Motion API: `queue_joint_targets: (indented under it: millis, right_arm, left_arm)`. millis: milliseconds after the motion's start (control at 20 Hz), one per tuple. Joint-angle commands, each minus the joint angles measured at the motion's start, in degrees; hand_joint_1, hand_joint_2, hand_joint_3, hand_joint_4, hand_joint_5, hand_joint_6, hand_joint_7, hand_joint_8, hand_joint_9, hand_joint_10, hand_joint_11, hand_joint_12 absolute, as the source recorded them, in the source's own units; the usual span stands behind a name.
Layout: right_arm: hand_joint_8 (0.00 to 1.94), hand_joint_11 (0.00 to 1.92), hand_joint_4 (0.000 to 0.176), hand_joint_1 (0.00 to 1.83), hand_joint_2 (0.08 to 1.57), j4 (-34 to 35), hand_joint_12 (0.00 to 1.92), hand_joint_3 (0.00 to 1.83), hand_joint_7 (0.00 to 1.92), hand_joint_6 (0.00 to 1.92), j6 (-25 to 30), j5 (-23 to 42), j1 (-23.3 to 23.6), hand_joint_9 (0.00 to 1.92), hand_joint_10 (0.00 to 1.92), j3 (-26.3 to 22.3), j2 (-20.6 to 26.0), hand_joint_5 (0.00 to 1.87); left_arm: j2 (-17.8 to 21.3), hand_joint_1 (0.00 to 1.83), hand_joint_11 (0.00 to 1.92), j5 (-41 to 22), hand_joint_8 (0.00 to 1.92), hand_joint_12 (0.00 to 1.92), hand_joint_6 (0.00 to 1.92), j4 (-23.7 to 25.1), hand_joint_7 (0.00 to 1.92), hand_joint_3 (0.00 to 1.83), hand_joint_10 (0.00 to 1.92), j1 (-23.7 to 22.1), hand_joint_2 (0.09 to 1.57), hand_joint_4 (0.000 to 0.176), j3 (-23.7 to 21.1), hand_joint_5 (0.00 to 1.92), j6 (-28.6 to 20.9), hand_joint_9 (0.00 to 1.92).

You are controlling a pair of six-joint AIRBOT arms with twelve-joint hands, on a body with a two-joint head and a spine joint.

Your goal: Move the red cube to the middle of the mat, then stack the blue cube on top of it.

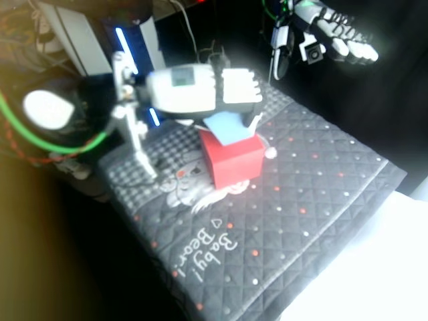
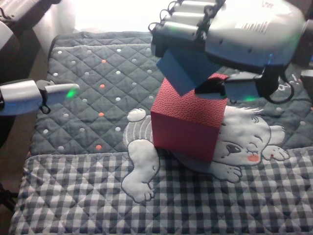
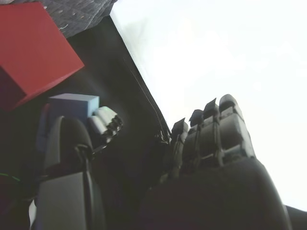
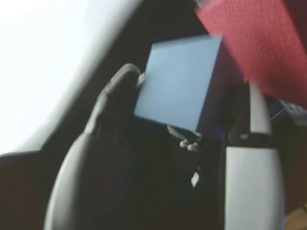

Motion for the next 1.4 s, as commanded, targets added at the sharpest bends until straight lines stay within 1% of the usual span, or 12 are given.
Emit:
queue_joint_targets:
  millis: [0, 100, 150, 350, 450, 500, 650, 700, 800, 950, 1200, 1350]
  right_arm:
    - [1.27, 0.1, 0.0, 1.22, 1.2, 0.17, 1.92, 0.0, 0.16, 1.35, 0.9, 5.87, 0.41, 0.14, 1.56, 0.09, -0.44, 0.12]
    - [1.31, 0.11, 0.0, 1.23, 1.2, -0.31, 1.92, 0.0, 0.14, 1.39, 1.61, 5.82, -0.03, 0.15, 1.58, 0.59, -1.29, 0.11]
    - [1.31, 0.14, 0.0, 1.22, 1.2, -0.46, 1.92, 0.0, 0.14, 1.39, 1.76, 5.77, -0.3, 0.17, 1.57, 0.83, -1.71, 0.1]
    - [0.82, 0.11, 0.0, 1.1, 1.2, 0.23, 1.87, 0.0, 0.3, 1.14, 1.76, 5.24, -1.07, 0.21, 1.26, 1.62, -2.52, 0.17]
    - [1.01, 0.39, 0.0, 1.12, 1.19, 0.43, 1.9, 0.0, 0.34, 1.09, 1.78, 5.01, -1.65, 0.35, 1.39, 1.89, -3.14, 0.2]
    - [0.99, 0.36, 0.0, 1.13, 1.19, 0.36, 1.89, 0.0, 0.31, 1.09, 2.11, 5.0, -2.0, 0.32, 1.37, 2.11, -3.66, 0.17]
    - [0.23, 0.02, 0.0, 1.01, 1.2, 0.17, 1.63, 0.0, 0.25, 0.4, 2.39, 4.49, -2.3, 0.11, 0.79, 2.42, -3.96, 0.1]
    - [0.1, 0.0, 0.0, 0.94, 1.22, 0.03, 1.5, 0.0, 0.22, 0.19, 2.64, 4.35, -2.37, 0.06, 0.66, 2.5, -3.95, 0.11]
    - [0.02, 0.0, 0.0, 0.67, 1.22, 0.02, 1.58, 0.0, 0.27, 0.02, 2.74, 4.34, -2.36, 0.14, 0.69, 2.69, -3.93, 0.07]
    - [0.0, 0.0, 0.0, 0.46, 1.26, 0.03, 1.53, 0.01, 0.21, 0.0, 2.74, 4.34, -2.34, 0.08, 0.7, 2.79, -3.79, 0.02]
    - [0.0, 0.0, 0.0, 0.53, 1.21, -0.41, 1.37, 0.0, 0.05, 0.0, 2.75, 4.35, -1.3, 0.08, 0.29, 2.65, -1.95, 0.0]
    - [0.0, 0.0, 0.0, 0.56, 1.13, -0.67, 1.45, 0.0, 0.0, 0.0, 2.75, 4.37, -0.54, 0.04, 0.25, 2.41, -1.27, 0.0]
  left_arm:
    - [-0.13, 0.73, 0.0, -7.07, 0.0, 0.29, 0.0, 0.89, 0.0, 0.0, 0.0, -0.39, 0.96, 0.088, 0.31, 0.02, -0.1, 0.0]
    - [-0.27, 0.71, 0.0, -7.07, 0.0, 0.27, 0.01, 0.82, 0.0, 0.0, 0.0, -0.39, 0.96, 0.084, 0.36, 0.02, -0.1, 0.0]
    - [-0.29, 0.69, 0.0, -7.08, 0.0, 0.31, 0.0, 0.77, 0.0, 0.0, 0.0, -0.36, 0.96, 0.062, 0.37, 0.03, -0.11, 0.0]
    - [-0.36, 0.69, 0.0, -7.26, 0.0, 0.38, 0.0, 0.6, 0.0, 0.0, 0.0, -0.09, 0.97, 0.084, 0.53, 0.03, -0.66, 0.0]
    - [-0.47, 0.73, 0.0, -7.4, 0.0, 0.27, 0.0, 0.58, 0.0, 0.0, 0.0, -0.09, 0.97, 0.082, 0.56, 0.02, -0.67, 0.0]
    - [-0.46, 0.73, 0.0, -7.4, 0.0, 0.26, 0.0, 0.54, 0.0, 0.0, 0.0, -0.09, 0.96, 0.099, 0.58, 0.01, -0.67, 0.0]
    - [-0.52, 0.75, 0.0, -7.4, 0.0, 0.34, 0.0, 0.36, 0.0, 0.0, 0.0, -0.09, 0.96, 0.081, 0.64, 0.02, -0.71, 0.0]
    - [-0.54, 0.74, 0.0, -7.4, 0.0, 0.4, 0.0, 0.36, 0.0, 0.0, 0.0, -0.09, 0.95, 0.095, 0.65, 0.02, -0.76, 0.0]
    - [-0.54, 0.77, 0.0, -7.41, 0.0, 0.46, 0.0, 0.27, 0.0, 0.0, 0.0, -0.05, 0.97, 0.078, 0.7, 0.03, -0.8, 0.0]
    - [-0.58, 0.74, 0.0, -7.4, 0.0, 0.52, 0.0, 0.24, 0.0, 0.0, 0.0, -0.05, 0.98, 0.076, 0.75, 0.0, -0.8, 0.0]
    - [-0.82, 0.76, 0.0, -7.3, 0.0, 0.51, 0.0, -0.01, 0.0, 0.0, 0.0, -0.04, 0.97, 0.083, 0.96, 0.0, -0.8, 0.0]
    - [-0.89, 0.77, 0.0, -7.27, 0.0, 0.4, 0.0, -0.11, 0.0, 0.0, 0.0, 0.0, 0.97, 0.09, 1.02, 0.0, -0.8, 0.0]
